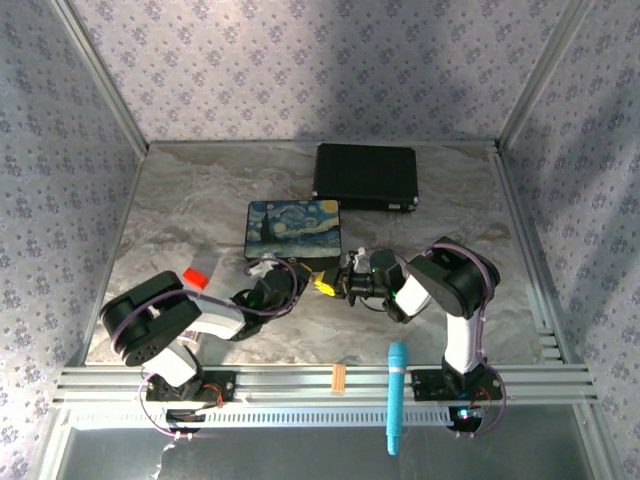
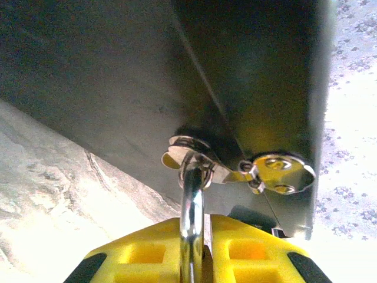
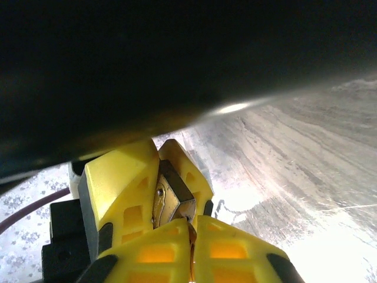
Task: Unlock the padlock with the key
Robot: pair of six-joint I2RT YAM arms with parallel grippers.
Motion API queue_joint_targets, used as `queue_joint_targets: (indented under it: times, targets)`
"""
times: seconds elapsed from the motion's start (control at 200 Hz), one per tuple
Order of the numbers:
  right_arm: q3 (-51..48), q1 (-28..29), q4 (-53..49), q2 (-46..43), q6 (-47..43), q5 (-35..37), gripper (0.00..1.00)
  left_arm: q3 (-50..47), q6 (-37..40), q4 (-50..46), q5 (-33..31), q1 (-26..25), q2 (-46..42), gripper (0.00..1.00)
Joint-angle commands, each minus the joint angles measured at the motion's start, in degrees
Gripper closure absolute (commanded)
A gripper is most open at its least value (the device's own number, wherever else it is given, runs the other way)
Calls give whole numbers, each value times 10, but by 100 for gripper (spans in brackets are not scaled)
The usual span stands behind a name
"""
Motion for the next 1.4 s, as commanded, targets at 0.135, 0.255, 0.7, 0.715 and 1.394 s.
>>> queue_joint_targets:
  times: [0.135,0.255,0.7,0.715,1.394]
  targets:
    - [-20,-3,-49,-64,-54,60,60,27,-25,-49,62,-36,-22,100]
    - [-47,-7,-176,-119,-98,74,54,37,-29,-99,57,-33,-33,100]
    - [71,70,-914,-500,-592,432,25,42,-19,-235,12,-33,-92,100]
    - [74,72,-918,-503,-607,439,25,42,-19,-234,13,-33,-92,100]
    - [77,260,-623,-317,-962,481,63,61,-24,-248,61,-33,-81,100]
